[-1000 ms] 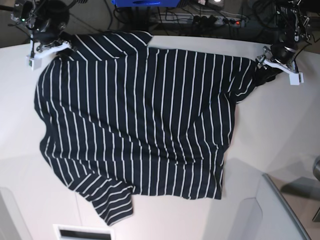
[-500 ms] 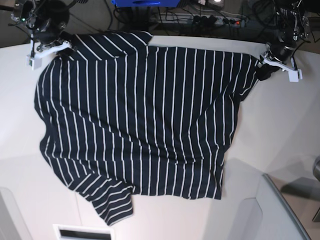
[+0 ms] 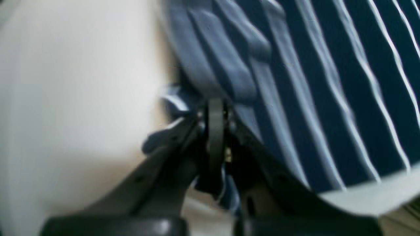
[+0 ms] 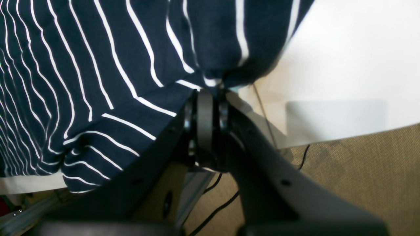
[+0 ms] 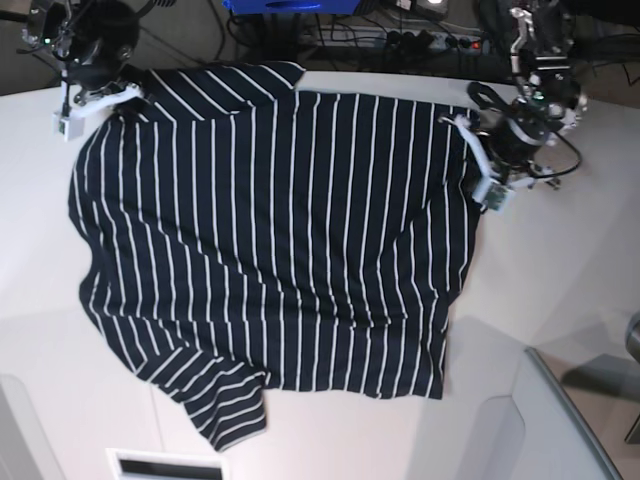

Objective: Layout the t-shirt on the table in an organized manner, then fold the t-shirt properly

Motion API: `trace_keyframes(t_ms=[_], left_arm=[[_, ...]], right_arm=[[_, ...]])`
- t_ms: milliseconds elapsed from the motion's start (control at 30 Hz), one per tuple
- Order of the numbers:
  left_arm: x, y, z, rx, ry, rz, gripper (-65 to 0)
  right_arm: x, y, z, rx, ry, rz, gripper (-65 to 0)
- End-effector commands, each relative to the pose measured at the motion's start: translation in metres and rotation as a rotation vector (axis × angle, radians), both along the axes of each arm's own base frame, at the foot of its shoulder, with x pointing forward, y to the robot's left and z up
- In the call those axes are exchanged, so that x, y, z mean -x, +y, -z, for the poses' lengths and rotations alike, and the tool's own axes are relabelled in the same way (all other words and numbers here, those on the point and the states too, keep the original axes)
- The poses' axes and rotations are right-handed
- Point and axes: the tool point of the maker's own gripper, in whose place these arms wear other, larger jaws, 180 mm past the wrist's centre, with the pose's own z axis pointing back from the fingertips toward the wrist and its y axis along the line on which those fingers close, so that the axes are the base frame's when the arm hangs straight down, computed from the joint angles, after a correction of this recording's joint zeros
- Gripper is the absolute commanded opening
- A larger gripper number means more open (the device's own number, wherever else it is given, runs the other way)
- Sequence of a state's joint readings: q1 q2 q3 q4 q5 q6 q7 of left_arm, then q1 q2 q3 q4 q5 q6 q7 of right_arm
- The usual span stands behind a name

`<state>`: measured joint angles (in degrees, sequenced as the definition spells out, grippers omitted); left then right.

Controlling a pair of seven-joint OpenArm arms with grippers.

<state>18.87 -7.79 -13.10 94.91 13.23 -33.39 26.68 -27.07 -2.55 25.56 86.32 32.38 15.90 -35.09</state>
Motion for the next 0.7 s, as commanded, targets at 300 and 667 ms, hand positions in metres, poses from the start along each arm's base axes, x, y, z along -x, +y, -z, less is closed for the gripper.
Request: trace_keyframes(t_ms=[300,667], left_arm=[[0.001,-0.05,0.043,-0.094,0.1,0.17,-65.0],[-0.013,-0.022,-0.007,-0.171,-0.014,0.111,-56.1]], right_arm=[[-0.005,-0.011,-0.007,0.024,-0.026,-0.001,-64.8],[-0.01,-0.009,-0.008,0.024,-0.035,-0.008,-64.8]])
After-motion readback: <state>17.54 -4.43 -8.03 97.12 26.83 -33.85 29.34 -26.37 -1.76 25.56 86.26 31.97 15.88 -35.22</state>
